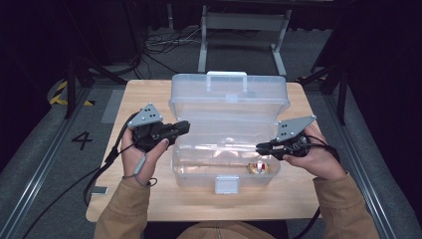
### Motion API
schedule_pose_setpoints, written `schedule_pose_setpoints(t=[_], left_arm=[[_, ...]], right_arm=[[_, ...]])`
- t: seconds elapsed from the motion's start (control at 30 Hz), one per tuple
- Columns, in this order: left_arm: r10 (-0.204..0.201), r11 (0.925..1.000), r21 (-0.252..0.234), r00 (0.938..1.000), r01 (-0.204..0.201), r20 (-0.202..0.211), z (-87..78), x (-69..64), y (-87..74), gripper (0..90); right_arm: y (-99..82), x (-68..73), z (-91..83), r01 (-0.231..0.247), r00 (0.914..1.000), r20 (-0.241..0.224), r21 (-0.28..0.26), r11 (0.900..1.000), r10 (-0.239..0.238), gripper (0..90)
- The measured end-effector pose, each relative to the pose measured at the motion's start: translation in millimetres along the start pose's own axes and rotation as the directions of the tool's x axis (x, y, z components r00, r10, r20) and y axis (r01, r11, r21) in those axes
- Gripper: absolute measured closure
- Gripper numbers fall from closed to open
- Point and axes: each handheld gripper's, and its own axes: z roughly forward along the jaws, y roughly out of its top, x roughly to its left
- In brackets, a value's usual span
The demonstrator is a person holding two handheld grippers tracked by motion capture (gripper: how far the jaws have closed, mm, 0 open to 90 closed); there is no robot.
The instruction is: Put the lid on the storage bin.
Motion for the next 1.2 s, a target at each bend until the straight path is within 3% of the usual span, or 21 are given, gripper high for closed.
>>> schedule_pose_setpoints(t=[0.23, 0.57, 0.83, 0.93, 1.0, 1.07, 1.17, 1.2], left_arm=[[-0.009, 1.0000, 0.001, 0.9985, 0.009, -0.054, -1.9, 0.7, -0.6, 89.0], [-0.016, 0.9999, -0.001, 0.9989, 0.016, -0.045, -1.5, 2.0, -1.6, 89.1], [-0.015, 0.9998, 0.009, 0.9993, 0.015, -0.035, -3.1, 1.7, -2.7, 88.9], [-0.014, 0.9998, 0.012, 0.9993, 0.015, -0.035, -3.9, 1.9, -2.8, 88.8], [-0.015, 0.9998, 0.012, 0.9992, 0.016, -0.036, -5.0, 2.0, -2.9, 88.8], [-0.013, 0.9998, 0.015, 0.9993, 0.014, -0.034, -5.6, 1.9, -2.9, 88.6], [-0.013, 0.9997, 0.018, 0.9994, 0.014, -0.031, -6.0, 1.3, -3.2, 88.3], [-0.012, 0.9997, 0.019, 0.9994, 0.012, -0.031, -6.1, 1.2, -3.2, 88.3]], right_arm=[[-3.7, 4.8, 0.7, -0.005, 0.9998, -0.019, -0.002, 1.0000, 0.005, 84.0], [-5.8, 7.1, -0.5, -0.009, 0.9997, -0.024, -0.003, 1.0000, 0.009, 82.3], [-11.9, 4.6, -5.9, -0.086, 0.9943, -0.068, -0.064, 0.9942, 0.082, 79.2], [-13.3, 4.4, -8.0, -0.094, 0.9934, -0.073, -0.085, 0.9919, 0.088, 77.3], [-14.3, 4.7, -11.1, -0.067, 0.9973, -0.038, -0.131, 0.9891, 0.062, 72.9], [-14.8, 5.4, -15.6, -0.068, 0.9976, -0.017, -0.142, 0.9875, 0.067, 71.0], [-16.1, 5.4, -21.7, -0.106, 0.9941, 0.008, -0.148, 0.9833, 0.108, 70.9], [-17.1, 4.8, -24.6, -0.123, 0.9909, 0.036, -0.154, 0.9805, 0.130, 70.4]])
